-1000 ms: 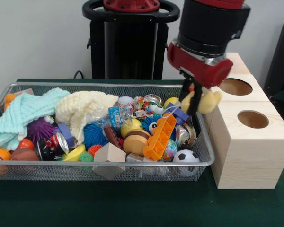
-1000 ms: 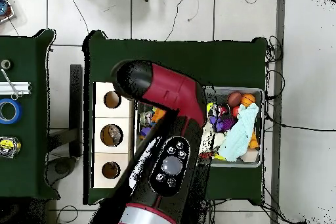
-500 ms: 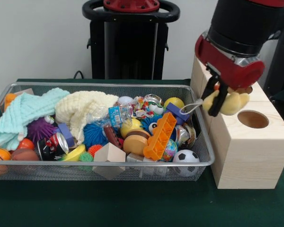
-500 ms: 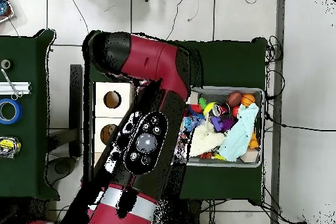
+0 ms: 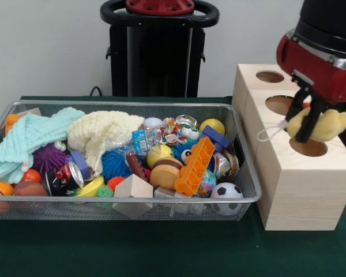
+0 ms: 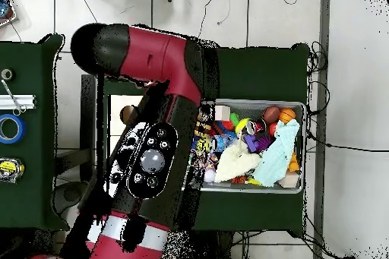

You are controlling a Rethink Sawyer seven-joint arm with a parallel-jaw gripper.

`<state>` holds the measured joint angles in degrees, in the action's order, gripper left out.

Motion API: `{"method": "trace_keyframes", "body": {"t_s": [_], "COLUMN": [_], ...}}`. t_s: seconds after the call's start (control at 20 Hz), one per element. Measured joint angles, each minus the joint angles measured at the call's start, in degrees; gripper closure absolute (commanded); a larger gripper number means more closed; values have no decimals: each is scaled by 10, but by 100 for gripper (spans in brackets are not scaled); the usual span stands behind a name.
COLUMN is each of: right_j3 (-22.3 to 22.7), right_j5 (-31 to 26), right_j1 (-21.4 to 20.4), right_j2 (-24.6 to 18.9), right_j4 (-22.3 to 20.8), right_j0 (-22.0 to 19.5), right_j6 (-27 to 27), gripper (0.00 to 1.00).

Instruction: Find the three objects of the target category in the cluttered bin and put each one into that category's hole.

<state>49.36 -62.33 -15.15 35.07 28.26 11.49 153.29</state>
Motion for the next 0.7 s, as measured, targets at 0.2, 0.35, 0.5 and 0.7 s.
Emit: {"method": "trace_keyframes", "body": {"t_s": [0.2, 0.35, 0.5, 0.7], "right_j3": [1, 9, 34, 76], "right_j5": [18, 47, 104, 169], "right_j1": [3, 4, 5, 5], "right_j2": [0, -1, -3, -7], "right_j4": [2, 3, 3, 3], "right_j0": [24, 41, 64, 83], "right_j6": [9, 10, 10, 10], "gripper": [100, 100, 100, 100]}}
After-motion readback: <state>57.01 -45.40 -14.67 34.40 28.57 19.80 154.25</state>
